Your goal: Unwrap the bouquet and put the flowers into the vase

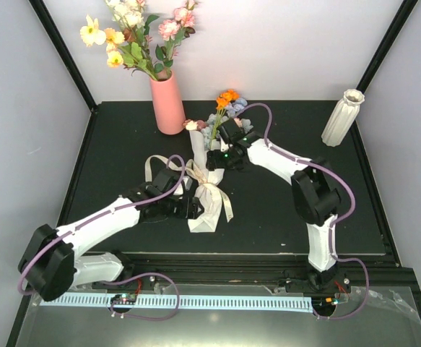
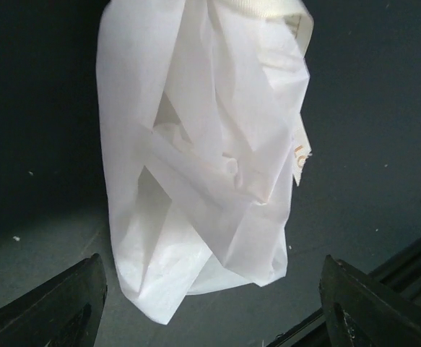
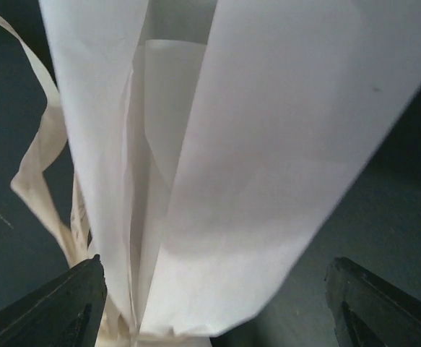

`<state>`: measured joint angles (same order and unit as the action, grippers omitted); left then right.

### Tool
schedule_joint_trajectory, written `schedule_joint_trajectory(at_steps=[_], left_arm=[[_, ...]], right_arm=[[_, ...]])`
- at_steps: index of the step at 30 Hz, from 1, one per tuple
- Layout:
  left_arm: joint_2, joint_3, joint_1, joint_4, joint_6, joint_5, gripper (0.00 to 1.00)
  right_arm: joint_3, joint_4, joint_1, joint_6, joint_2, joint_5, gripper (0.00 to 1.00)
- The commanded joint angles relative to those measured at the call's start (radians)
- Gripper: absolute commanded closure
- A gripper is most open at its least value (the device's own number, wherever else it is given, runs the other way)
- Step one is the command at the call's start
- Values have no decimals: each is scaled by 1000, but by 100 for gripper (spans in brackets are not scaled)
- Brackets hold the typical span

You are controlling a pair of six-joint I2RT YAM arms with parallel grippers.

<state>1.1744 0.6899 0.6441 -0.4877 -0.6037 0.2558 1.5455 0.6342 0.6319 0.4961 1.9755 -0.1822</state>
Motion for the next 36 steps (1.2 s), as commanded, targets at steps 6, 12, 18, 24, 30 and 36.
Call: schedule_joint_trajectory(at_steps=[6, 12, 18, 24, 30, 36], left_arm=[[196, -39, 52, 201, -17, 44, 18], [294, -27, 59, 224, 9, -7, 26], [336, 0, 60, 168, 35, -122, 31], [353, 36, 57, 108, 89, -221, 32], [336, 75, 58, 27, 125, -299, 31], [255, 83, 60, -12, 159, -293, 24]], right_arm=[[110, 45, 0, -27, 135, -33, 38], [32, 29, -7, -29, 113, -8, 60], [-132, -21, -61, -9, 11, -20, 60], [-308, -112, -99, -12, -103, -88, 60], [-366, -164, -105, -66, -148, -209, 52], [-278, -57, -109, -166, -196, -203, 26]])
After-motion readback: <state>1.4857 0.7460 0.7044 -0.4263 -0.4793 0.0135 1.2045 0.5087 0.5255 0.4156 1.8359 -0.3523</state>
